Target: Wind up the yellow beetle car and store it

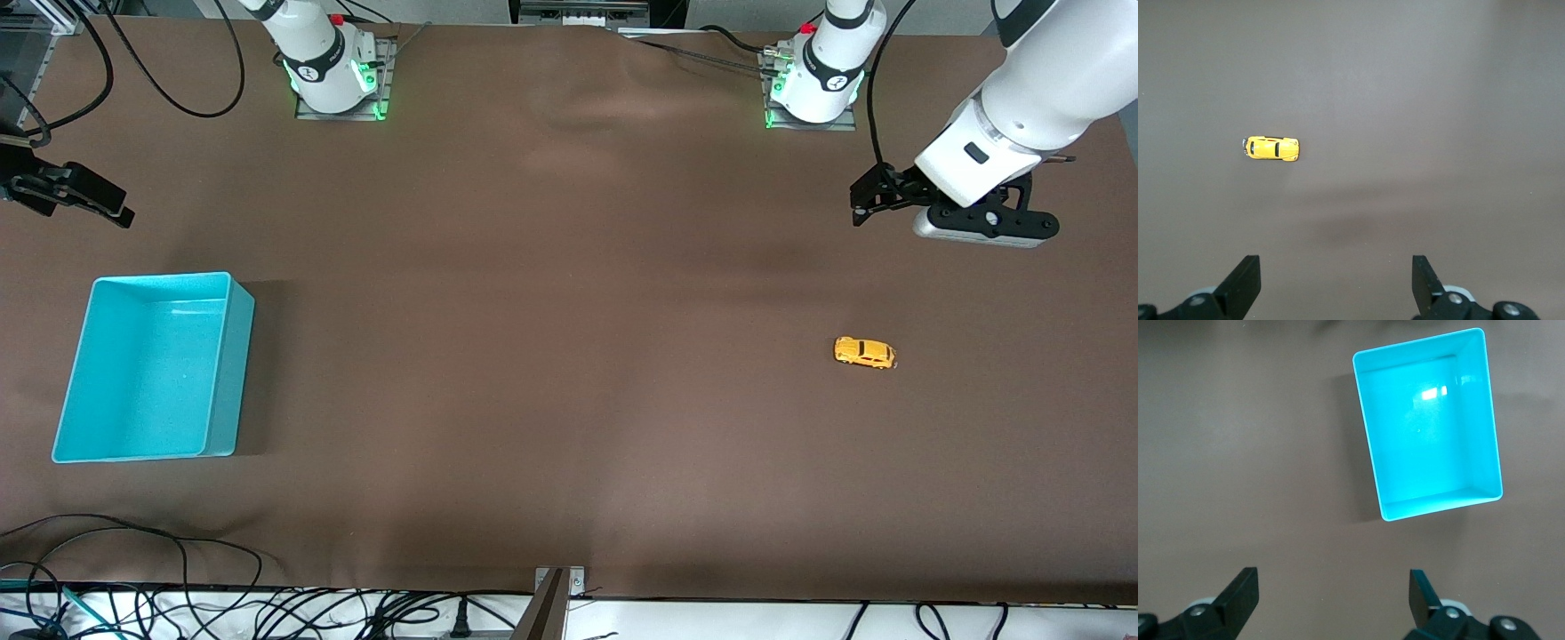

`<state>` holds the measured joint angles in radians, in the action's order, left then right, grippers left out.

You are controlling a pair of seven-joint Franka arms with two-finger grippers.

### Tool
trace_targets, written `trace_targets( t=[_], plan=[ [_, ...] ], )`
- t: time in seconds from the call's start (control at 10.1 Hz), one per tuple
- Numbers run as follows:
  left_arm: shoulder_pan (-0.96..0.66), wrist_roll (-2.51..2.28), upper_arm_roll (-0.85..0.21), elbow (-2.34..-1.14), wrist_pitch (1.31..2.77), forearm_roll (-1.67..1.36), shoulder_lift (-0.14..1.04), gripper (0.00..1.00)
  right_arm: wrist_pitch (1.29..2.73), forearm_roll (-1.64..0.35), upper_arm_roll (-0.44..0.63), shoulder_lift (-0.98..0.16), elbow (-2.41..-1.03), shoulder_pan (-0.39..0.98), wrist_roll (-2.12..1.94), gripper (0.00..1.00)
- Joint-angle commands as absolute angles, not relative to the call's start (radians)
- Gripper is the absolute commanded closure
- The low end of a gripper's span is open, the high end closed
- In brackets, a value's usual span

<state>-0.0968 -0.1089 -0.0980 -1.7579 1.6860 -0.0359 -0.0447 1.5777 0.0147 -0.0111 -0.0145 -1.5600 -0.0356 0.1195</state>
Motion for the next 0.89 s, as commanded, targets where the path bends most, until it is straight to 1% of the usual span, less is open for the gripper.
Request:
trace_targets(
  t=[0.0,0.3,0.79],
  plan=[
    [-0.098,-0.089,-0.098,-1.775,1.697,-0.041,-0.058,0.00,1.566,0.000,-0.008,0.003,-1.557,-0.038,0.114,0.00],
    [-0.092,-0.087,-0.095,-1.769,1.698,-0.035,-0.042,0.00,1.534,-0.002,-0.009,0.003,-1.563,-0.038,0.115,0.00],
    [-0.091,-0.087,-0.089,-1.769,1.698,-0.034,-0.034,0.00,1.537,-0.002,-0.009,-0.005,-1.563,-0.038,0.115,0.00]
  ],
)
